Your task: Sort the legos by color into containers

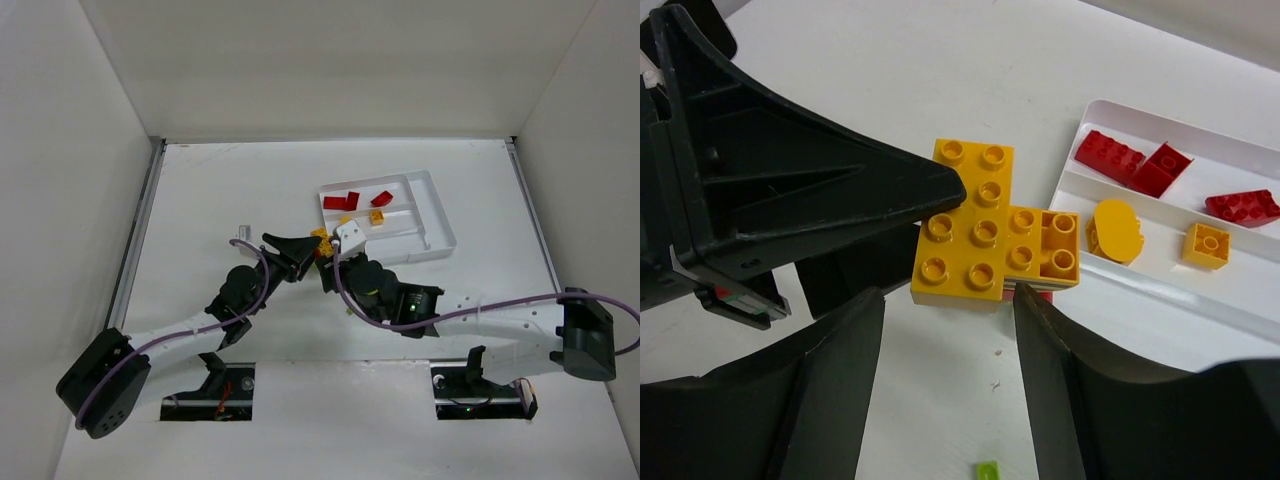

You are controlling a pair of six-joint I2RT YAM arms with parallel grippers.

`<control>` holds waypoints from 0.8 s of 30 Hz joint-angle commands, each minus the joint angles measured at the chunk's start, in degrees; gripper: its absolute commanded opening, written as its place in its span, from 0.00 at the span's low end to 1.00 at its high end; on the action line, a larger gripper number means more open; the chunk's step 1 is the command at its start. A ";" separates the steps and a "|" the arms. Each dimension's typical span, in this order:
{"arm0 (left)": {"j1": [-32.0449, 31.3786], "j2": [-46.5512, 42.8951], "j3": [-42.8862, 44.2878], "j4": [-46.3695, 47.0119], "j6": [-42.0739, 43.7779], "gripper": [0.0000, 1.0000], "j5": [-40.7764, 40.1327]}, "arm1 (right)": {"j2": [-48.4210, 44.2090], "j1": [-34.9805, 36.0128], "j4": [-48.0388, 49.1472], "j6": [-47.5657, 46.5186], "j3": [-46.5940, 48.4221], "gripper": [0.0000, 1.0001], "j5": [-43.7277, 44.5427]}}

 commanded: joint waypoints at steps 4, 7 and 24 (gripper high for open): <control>-1.00 -0.82 2.25 3.34 0.62 0.26 -1.22 | 0.47 0.17 4.89 -1.00 3.13 0.56 1.43; -1.26 -0.82 2.25 3.34 0.80 0.26 -1.22 | 1.17 0.08 5.25 -0.83 3.21 0.51 1.26; -1.44 -0.64 2.25 3.60 1.06 0.28 -1.22 | 1.52 -2.03 7.63 2.78 1.37 0.27 0.90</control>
